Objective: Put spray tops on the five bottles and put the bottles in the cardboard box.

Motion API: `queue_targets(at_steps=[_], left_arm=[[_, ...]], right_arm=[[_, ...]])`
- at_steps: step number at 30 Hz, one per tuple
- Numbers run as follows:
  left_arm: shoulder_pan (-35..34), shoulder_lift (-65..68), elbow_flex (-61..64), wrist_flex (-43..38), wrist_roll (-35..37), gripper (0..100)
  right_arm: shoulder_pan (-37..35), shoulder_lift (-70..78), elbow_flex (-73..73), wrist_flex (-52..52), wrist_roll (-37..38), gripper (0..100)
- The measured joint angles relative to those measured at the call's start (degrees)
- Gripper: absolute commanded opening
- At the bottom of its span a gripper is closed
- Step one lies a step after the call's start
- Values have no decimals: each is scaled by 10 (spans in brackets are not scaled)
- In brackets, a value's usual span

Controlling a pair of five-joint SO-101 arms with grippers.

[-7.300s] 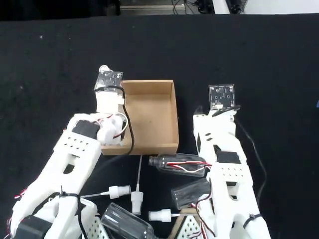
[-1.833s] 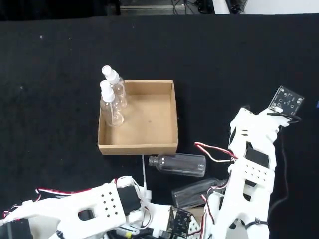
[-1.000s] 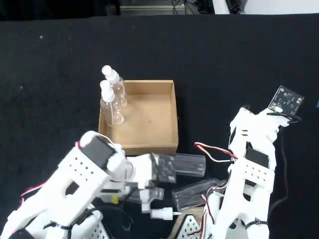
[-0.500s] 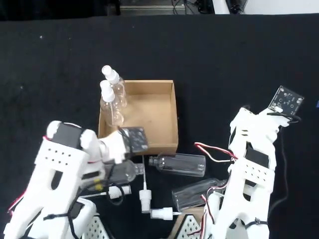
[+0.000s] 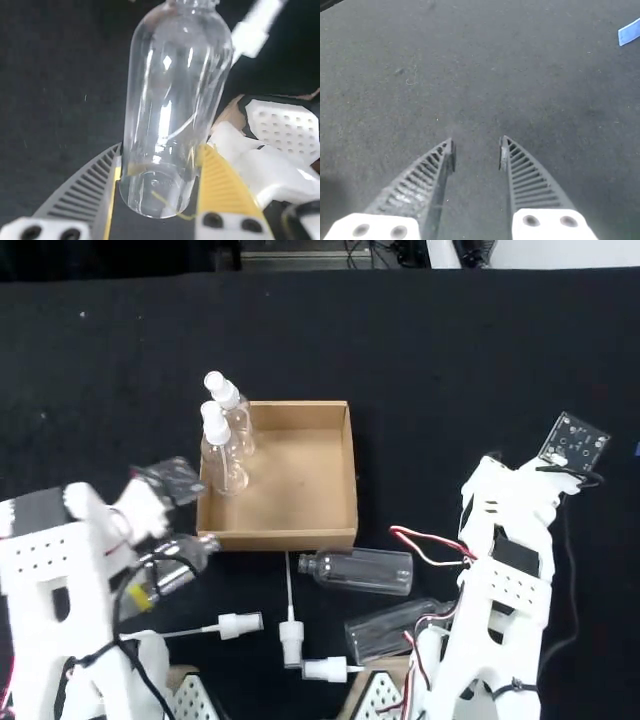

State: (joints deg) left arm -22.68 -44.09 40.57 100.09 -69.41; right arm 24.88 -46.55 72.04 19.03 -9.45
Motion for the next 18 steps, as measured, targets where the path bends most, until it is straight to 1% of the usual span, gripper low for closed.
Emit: queue_targets(at_steps=[2, 4, 8, 10, 13, 18], left_arm=[[-41, 0, 0, -4, 28, 127], [-84, 0, 0, -36, 82, 127], [-185, 0, 22, -163, 238, 127], [-233, 0, 52, -223, 301, 127], [-288, 0, 96, -295, 345, 127], [-346, 0, 155, -388, 412, 127]], right_arm=[[0, 0, 0, 0, 0, 131], [-6, 0, 0, 0, 0, 131], [-24, 0, 0, 0, 0, 131], [-33, 0, 0, 0, 0, 132], [-41, 0, 0, 0, 0, 132], [-50, 0, 0, 0, 0, 132]])
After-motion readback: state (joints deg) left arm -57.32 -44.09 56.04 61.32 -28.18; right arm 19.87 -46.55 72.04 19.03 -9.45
